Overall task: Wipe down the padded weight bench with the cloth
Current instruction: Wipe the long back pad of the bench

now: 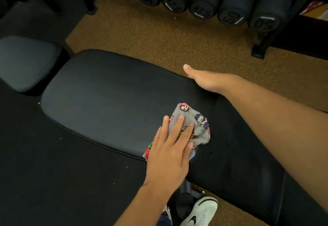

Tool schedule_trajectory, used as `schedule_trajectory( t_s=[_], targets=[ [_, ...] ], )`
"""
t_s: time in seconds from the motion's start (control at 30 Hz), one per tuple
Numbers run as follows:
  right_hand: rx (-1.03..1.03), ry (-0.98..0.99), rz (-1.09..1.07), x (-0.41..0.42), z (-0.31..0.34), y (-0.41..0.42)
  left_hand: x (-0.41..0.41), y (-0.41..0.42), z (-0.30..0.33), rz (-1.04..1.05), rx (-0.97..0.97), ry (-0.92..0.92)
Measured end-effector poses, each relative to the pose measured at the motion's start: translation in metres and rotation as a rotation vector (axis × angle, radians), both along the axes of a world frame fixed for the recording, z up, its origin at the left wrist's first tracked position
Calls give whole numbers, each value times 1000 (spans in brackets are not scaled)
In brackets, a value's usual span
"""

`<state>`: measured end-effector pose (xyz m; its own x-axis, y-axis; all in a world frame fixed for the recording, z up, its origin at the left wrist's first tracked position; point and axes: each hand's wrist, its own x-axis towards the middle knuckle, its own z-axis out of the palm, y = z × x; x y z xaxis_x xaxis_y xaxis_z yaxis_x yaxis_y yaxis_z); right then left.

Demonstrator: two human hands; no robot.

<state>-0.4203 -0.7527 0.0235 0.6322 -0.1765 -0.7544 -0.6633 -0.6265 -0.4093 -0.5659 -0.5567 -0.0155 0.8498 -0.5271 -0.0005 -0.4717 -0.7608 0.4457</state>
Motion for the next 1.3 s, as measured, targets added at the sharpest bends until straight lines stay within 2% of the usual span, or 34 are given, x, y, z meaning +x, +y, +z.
schedule_trajectory(
  t_s=[0.17, 0.3, 0.43, 0.5, 0.6, 0.7, 0.8, 0.9, 1.03, 1.2, 1.3],
  targets=[
    [48, 13, -3, 6, -4, -2, 24, 2, -1, 83, -182, 42],
    [68, 13, -13, 6, -7, -2, 23, 6, -3, 3, -229, 68],
    [83, 6, -26, 9, -9, -3, 26, 8, -7, 0, -273, 13],
    [91, 11, -39, 9, -10, -3, 35, 5, -9, 120, -399, 77],
    [115, 28, -53, 9, -12, -5, 55, -2, -5, 418, -618, 221],
    [139, 48, -62, 10, -12, -6, 85, -7, 4, 674, -693, 264],
    [154, 37, -63, 9, -9, -7, 118, -11, 7, 776, -717, 271],
    [149, 7, -63, 8, -3, -7, 141, -15, 5, 728, -640, 324],
    [164, -27, -87, 10, 1, -8, 135, -33, -1, 545, -468, 267],
    [175, -78, -170, 12, 2, -13, 95, -59, 5, 300, -471, 325],
    [196, -82, -193, 9, 8, -14, 68, -67, 14, 133, -404, 334]
  ],
)
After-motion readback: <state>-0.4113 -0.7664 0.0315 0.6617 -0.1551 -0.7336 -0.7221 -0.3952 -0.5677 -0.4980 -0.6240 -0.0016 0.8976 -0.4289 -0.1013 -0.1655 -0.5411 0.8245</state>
